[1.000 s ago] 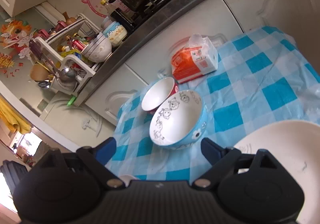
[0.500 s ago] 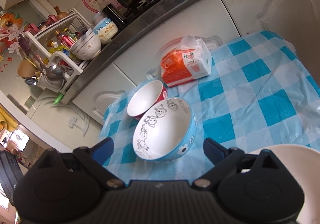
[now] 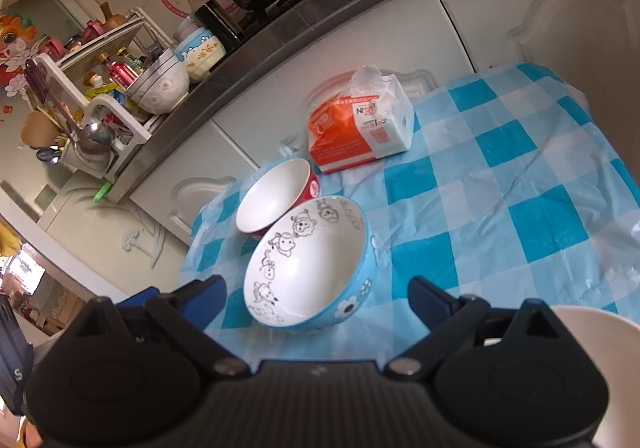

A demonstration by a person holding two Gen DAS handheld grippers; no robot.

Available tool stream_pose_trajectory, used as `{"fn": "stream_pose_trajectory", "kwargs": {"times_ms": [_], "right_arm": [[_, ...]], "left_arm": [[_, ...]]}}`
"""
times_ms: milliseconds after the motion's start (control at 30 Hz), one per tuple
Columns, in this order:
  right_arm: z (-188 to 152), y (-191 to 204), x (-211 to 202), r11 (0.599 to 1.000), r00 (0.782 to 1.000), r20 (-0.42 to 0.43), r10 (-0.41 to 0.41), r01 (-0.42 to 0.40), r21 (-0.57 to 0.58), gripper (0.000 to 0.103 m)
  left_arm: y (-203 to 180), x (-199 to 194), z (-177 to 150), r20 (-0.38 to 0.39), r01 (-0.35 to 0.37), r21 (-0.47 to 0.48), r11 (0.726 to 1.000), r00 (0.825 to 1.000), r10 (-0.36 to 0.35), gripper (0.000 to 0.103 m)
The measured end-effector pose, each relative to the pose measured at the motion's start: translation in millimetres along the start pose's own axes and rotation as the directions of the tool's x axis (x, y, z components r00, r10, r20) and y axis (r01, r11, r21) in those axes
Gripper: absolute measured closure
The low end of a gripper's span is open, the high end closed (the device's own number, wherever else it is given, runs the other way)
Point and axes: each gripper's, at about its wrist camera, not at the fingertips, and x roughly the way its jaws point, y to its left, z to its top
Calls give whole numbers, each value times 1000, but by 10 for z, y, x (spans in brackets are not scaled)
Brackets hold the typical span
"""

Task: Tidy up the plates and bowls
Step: 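Move the left gripper to the rim of the blue cartoon bowl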

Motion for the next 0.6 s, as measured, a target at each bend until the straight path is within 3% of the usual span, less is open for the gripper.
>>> {"fn": "stream_pose_trajectory", "kwargs": {"times_ms": [600], "right_arm": [[96,-72,186,1000,999,-25,-22,22,-12,6]], "left_arm": [[-39,164,13,-29,5,41,999,1000,-4,0]]}}
